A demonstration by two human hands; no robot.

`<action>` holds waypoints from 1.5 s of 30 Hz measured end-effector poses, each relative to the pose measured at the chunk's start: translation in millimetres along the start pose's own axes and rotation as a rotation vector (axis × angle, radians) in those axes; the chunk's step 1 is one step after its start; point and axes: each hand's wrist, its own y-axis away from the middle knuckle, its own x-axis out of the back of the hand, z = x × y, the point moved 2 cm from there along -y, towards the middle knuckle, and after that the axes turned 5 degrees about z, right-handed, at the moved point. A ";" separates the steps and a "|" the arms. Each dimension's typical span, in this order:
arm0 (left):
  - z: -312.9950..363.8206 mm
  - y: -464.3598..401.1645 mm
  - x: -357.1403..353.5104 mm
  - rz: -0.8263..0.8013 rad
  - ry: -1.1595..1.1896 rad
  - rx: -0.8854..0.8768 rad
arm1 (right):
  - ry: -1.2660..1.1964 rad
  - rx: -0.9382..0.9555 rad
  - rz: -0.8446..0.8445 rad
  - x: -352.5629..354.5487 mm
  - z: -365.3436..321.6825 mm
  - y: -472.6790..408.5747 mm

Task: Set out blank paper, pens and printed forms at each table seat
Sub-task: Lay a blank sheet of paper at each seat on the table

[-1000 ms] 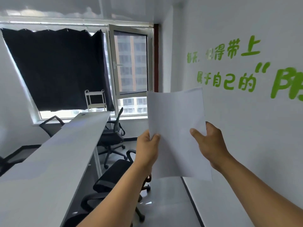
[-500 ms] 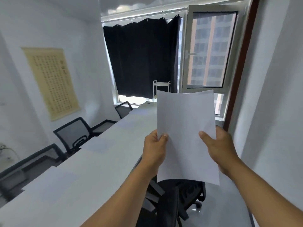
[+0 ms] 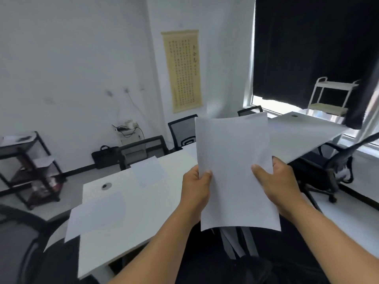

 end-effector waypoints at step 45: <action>-233.6 -183.1 150.9 0.558 0.077 0.430 | 0.177 -0.245 -0.536 -340.1 235.4 -121.6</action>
